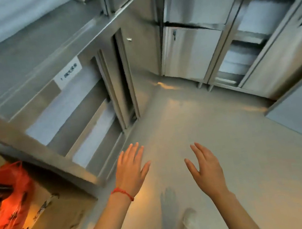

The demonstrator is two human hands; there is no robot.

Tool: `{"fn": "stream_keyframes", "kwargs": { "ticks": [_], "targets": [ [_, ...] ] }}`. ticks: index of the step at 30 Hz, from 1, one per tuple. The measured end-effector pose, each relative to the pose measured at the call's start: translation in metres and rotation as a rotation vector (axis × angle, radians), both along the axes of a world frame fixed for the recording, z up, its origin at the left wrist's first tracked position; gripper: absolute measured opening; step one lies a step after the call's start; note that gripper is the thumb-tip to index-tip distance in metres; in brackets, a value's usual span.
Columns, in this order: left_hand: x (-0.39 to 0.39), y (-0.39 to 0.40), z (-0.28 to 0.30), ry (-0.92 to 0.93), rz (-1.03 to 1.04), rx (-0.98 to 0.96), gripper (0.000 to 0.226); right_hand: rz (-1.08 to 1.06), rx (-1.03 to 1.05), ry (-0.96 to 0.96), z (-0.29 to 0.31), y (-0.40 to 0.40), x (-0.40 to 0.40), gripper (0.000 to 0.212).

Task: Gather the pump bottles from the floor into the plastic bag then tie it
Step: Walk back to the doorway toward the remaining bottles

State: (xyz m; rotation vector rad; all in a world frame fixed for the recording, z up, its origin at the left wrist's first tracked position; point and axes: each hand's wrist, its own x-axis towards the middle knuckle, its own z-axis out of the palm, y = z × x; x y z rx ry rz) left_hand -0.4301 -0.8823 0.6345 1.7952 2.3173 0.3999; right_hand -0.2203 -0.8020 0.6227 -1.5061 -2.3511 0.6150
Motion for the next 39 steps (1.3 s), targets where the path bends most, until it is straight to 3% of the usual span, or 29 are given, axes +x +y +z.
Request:
{"fn": "stream_keyframes", "kwargs": {
  "ticks": [5,12,23,27,33,39],
  "targets": [
    [0.09,0.088,0.001,-0.013,-0.203,-0.004,0.068,-0.206,0.032,0.011,0.007,0.049,0.102,0.047],
    [0.199,0.179,0.018,-0.026,-0.477,-0.003,0.074,-0.541,0.023,0.01,0.013,0.073,0.219,0.047],
    [0.293,0.301,0.033,-0.037,-0.886,0.026,0.069,-0.996,0.048,0.02,0.018,0.093,0.289,0.047],
    [0.327,0.334,0.031,-0.038,-0.987,0.029,0.055,-1.119,0.057,0.037,0.017,0.102,0.309,0.046],
    [0.411,0.36,0.025,-0.03,-1.155,-0.016,0.075,-1.288,0.043,0.025,0.012,0.098,0.367,0.046],
    [0.534,0.381,0.005,-0.032,-1.258,-0.052,0.057,-1.401,0.02,0.015,-0.003,0.102,0.469,0.046]
  ]
}}
